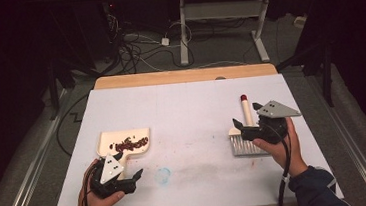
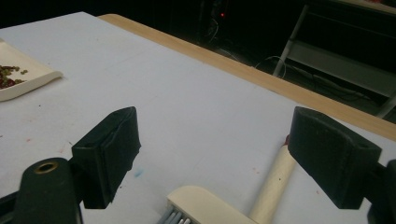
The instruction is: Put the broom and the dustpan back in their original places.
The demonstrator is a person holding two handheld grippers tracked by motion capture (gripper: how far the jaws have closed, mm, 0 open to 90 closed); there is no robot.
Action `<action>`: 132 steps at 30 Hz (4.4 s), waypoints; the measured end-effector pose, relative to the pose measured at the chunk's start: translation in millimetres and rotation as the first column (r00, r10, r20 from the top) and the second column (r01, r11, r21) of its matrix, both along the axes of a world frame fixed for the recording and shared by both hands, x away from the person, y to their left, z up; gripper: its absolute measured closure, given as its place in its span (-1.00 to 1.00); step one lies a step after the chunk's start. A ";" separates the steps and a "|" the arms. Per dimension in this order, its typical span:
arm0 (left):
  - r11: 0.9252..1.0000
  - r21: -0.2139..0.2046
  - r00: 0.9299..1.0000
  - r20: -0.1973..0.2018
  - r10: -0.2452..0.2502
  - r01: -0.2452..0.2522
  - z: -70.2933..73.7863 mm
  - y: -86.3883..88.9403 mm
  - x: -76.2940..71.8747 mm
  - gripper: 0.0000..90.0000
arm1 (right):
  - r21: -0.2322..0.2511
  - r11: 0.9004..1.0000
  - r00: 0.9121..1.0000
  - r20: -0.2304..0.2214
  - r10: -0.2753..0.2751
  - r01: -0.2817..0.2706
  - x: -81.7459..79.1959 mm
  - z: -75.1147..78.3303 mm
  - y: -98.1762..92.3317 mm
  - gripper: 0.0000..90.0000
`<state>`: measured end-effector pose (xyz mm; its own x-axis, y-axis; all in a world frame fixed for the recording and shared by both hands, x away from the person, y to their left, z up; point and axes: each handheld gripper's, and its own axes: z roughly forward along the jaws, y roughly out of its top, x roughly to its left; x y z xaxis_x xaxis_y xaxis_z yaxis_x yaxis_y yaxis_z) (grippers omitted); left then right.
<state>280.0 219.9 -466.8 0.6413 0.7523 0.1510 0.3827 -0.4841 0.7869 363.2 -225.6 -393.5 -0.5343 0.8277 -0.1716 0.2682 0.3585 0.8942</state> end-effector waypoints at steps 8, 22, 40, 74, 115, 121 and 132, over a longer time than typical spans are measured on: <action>1.000 0.010 1.000 0.001 -0.009 0.009 0.2 -1.3 -1.1 -0.61 | -0.007 1.000 1.000 0.013 0.014 -0.014 -9.4 1.8 2.1 -0.62; 1.000 0.017 1.000 0.000 -0.016 0.016 -0.1 -2.5 -1.8 -0.61 | -0.021 0.999 0.999 0.028 0.038 -0.037 -24.3 3.5 2.0 -0.62; 0.999 0.027 0.999 -0.003 -0.033 0.033 -0.8 -7.3 -3.1 -0.61 | -0.032 0.997 0.997 0.029 0.070 -0.069 -42.1 -4.5 -7.5 -0.62; 0.996 0.072 0.998 0.035 -0.048 0.046 -2.4 -12.3 -4.1 -0.61 | -0.036 0.994 0.994 0.040 0.104 -0.102 -56.3 -37.1 -25.2 -0.63; 0.994 0.085 0.997 0.037 -0.070 0.067 -1.3 -14.3 -7.4 -0.61 | -0.120 0.983 0.990 -0.035 0.136 -0.140 -78.2 -72.0 -23.0 -0.62; 0.995 0.083 0.997 0.038 -0.065 0.062 -1.3 -13.1 -7.0 -0.61 | -0.128 0.981 0.989 -0.028 0.144 -0.146 -77.8 -71.4 -20.6 -0.62; 0.994 0.090 0.997 0.033 -0.068 0.065 -2.3 -14.0 -6.6 -0.61 | -0.132 0.981 0.990 -0.021 0.141 -0.143 -77.7 -69.7 -22.2 -0.63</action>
